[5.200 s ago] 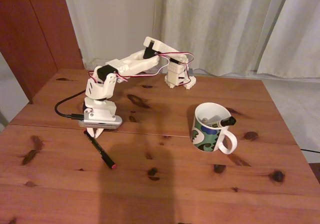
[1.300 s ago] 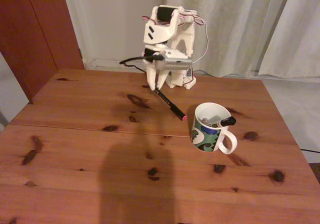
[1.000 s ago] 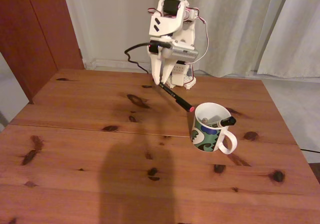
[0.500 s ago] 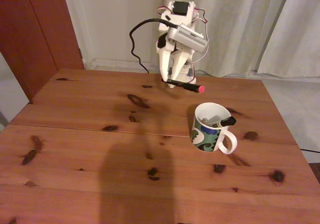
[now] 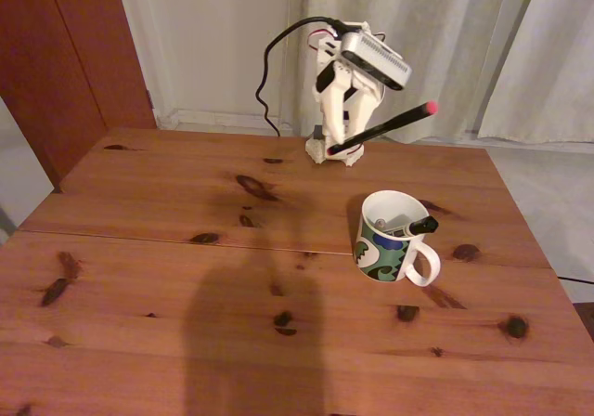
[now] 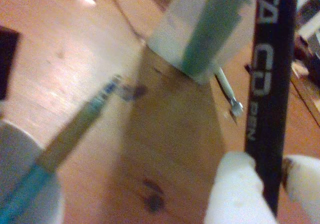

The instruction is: Clean up the desk and place the pens and markers into the cup

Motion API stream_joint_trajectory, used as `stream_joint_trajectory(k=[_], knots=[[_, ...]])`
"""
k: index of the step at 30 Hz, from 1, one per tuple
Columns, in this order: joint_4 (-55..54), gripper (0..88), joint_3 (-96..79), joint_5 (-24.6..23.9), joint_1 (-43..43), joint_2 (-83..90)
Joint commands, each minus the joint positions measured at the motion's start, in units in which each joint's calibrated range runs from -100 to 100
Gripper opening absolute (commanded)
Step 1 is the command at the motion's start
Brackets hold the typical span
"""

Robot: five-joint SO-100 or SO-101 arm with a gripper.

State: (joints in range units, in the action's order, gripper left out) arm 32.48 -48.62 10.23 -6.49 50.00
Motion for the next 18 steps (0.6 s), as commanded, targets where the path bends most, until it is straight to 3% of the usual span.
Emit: stream_joint_trajectory(k=[1,15,18], knots=[[-3.6,0.9,-3.1,-0.2,-2.2,4.7],[-22.2,0.9,-24.1,0.1,-7.1,14.5],[-27.2,0.9,-26.6,2.2,-7.9,14.2]])
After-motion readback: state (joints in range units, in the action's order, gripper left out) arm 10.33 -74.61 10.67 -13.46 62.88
